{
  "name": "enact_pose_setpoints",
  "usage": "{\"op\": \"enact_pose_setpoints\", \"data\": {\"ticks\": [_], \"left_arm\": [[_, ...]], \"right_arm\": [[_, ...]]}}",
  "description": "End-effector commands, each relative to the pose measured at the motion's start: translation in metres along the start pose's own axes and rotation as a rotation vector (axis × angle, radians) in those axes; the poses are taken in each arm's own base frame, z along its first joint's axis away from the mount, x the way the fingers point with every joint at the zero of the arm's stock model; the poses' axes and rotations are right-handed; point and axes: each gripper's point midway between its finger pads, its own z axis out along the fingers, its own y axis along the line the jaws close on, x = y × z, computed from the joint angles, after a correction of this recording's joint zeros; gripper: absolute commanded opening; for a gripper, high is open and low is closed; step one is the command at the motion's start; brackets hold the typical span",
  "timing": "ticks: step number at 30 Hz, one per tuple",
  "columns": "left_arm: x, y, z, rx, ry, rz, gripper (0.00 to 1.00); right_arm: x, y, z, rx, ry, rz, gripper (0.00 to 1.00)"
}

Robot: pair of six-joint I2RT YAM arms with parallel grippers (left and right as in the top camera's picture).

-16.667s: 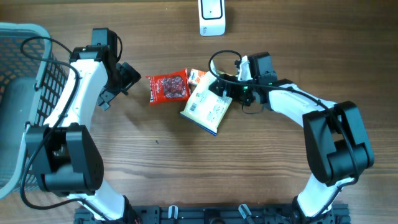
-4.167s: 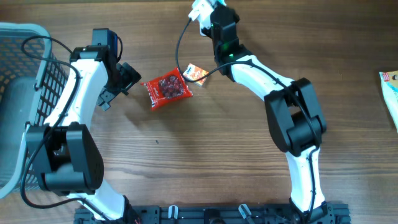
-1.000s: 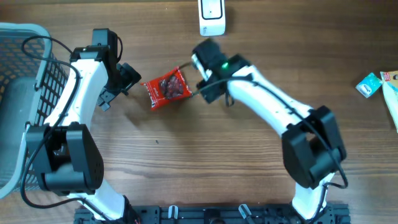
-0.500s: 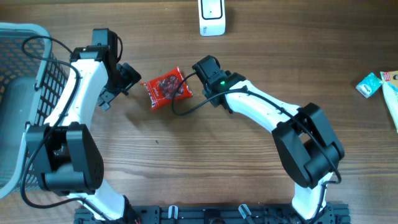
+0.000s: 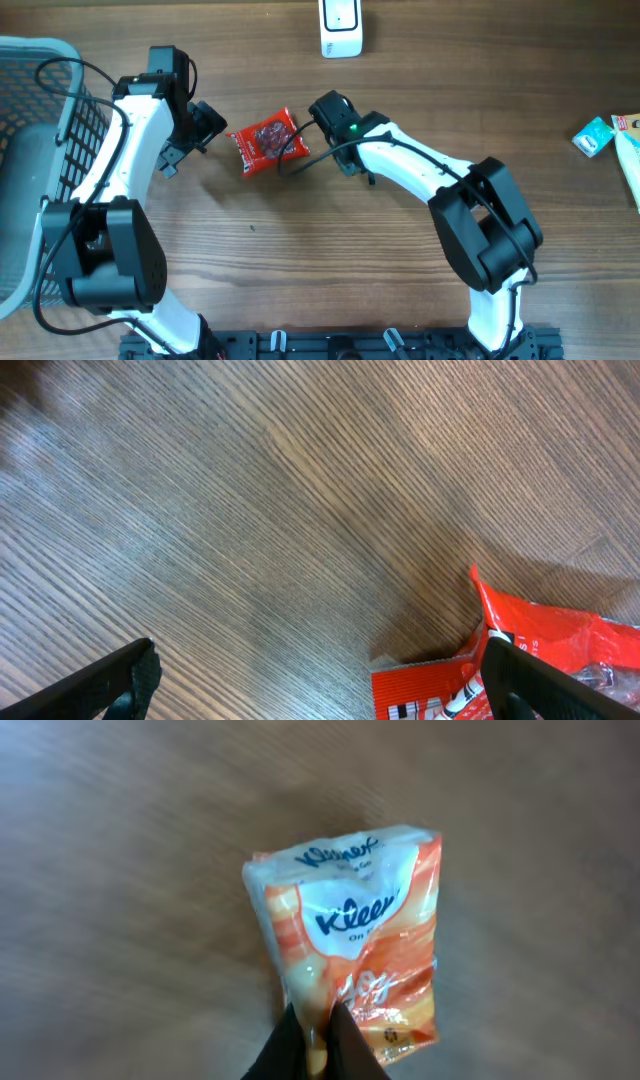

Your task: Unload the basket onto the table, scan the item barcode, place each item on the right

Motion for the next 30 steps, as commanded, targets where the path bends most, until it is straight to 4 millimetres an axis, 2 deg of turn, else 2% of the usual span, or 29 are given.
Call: {"op": "enact_pose_setpoints", "data": {"ticks": [1, 3, 5, 6, 8, 10, 12, 15, 18, 19, 20, 21, 23, 25, 27, 28, 29, 30], "left_arm": [[0.0, 0.003, 0.004, -0.014, 0.005, -0.013, 1.0], [0.0, 0.003, 0.004, -0.014, 0.005, -0.013, 1.0], [0.0, 0.003, 0.004, -0.014, 0.005, -0.013, 1.0], [0.0, 0.003, 0.004, -0.014, 0.005, -0.013, 1.0], [0.0, 0.003, 0.004, -0.014, 0.004, -0.013, 1.0], [0.0, 0.003, 0.004, -0.014, 0.005, -0.013, 1.0], [0.0, 0.003, 0.004, -0.014, 0.005, -0.013, 1.0], [0.0, 0.003, 0.004, -0.014, 0.005, -0.013, 1.0], [0.0, 0.003, 0.004, -0.014, 0.005, -0.013, 1.0], [0.0, 0.003, 0.004, -0.014, 0.005, -0.013, 1.0], [0.0, 0.003, 0.004, -0.014, 0.005, -0.013, 1.0], [0.0, 0.003, 0.004, -0.014, 0.004, -0.013, 1.0], [0.0, 0.003, 0.004, -0.014, 0.005, -0.013, 1.0], [0.0, 0.003, 0.004, -0.014, 0.005, -0.013, 1.0], [0.0, 0.003, 0.004, -0.014, 0.005, -0.013, 1.0], [0.0, 0.003, 0.004, -0.014, 0.005, -0.013, 1.0], [0.0, 0.003, 0.004, -0.014, 0.005, -0.013, 1.0], [0.0, 0.003, 0.004, -0.014, 0.005, -0.013, 1.0]], "right_arm": [[-0.029, 0.037, -0.036, -0.286, -0.04, 0.064, 0.06], [-0.029, 0.07, -0.052, -0.509, -0.017, 0.111, 0.04], [-0.028, 0.089, -0.067, -0.692, 0.013, 0.145, 0.04], [-0.029, 0.1, -0.083, -0.844, 0.024, 0.159, 0.04], [-0.033, 0.106, -0.111, -1.093, 0.035, 0.193, 0.04], [-0.034, 0.102, -0.124, -1.222, 0.046, 0.227, 0.04], [-0.022, 0.1, -0.115, -1.257, 0.109, 0.292, 0.04], [0.009, 0.102, -0.078, -1.245, 0.244, 0.442, 0.04], [0.028, 0.092, -0.054, -1.217, 0.298, 0.555, 0.04], [0.036, 0.079, -0.037, -1.13, 0.31, 0.592, 0.05], [0.043, 0.064, -0.022, -1.041, 0.32, 0.623, 0.1], [0.054, 0.037, -0.002, -0.922, 0.336, 0.677, 0.21], [0.07, 0.003, 0.013, -0.811, 0.363, 0.718, 0.34], [0.076, -0.033, 0.011, -0.751, 0.372, 0.705, 0.41], [0.065, -0.043, -0.006, -0.801, 0.33, 0.644, 0.49], [0.055, -0.037, -0.019, -0.879, 0.281, 0.592, 0.53], [0.042, -0.019, -0.037, -0.99, 0.225, 0.518, 0.66], [0.04, -0.006, -0.041, -1.003, 0.227, 0.48, 0.72]]}}
